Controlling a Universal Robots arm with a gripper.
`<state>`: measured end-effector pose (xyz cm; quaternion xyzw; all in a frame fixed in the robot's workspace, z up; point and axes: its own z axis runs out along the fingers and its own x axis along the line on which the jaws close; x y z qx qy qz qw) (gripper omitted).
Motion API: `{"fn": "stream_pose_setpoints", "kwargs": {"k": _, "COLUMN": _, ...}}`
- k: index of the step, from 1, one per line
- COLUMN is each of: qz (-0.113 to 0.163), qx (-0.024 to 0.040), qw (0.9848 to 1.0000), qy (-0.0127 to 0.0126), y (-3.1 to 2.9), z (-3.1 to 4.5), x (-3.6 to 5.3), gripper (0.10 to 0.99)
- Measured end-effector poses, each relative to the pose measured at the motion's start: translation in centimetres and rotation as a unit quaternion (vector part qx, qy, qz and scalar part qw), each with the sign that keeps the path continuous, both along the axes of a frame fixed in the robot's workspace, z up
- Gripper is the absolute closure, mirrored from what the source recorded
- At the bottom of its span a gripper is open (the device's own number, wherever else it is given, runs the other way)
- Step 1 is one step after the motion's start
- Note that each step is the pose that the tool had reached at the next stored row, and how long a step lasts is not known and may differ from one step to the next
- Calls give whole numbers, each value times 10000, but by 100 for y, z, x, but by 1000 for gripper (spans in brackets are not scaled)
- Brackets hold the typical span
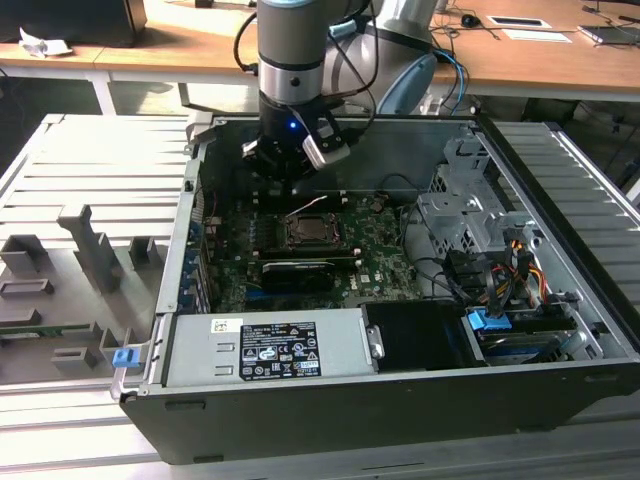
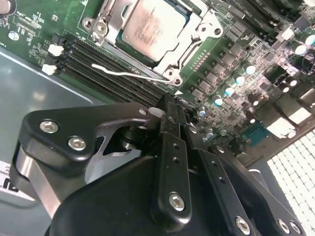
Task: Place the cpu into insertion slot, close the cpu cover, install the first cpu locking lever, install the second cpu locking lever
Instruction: 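Install the first cpu locking lever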
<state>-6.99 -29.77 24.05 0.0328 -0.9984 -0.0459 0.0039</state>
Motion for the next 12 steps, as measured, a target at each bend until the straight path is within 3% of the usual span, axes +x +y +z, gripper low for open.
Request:
{"fn": "stream_pose_setpoints", "kwargs": {"k": 6, "qz": -4, "qx": 54, "qw": 10000, "qy": 0, "y": -1, "z": -106, "x": 69, "gripper": 980}}
{"fn": "stream_pose_setpoints", "kwargs": {"k": 12, "qz": -3, "qx": 56, "qw": 10000, "qy": -8, "y": 12, "z": -180, "x": 90, "gripper": 980}}
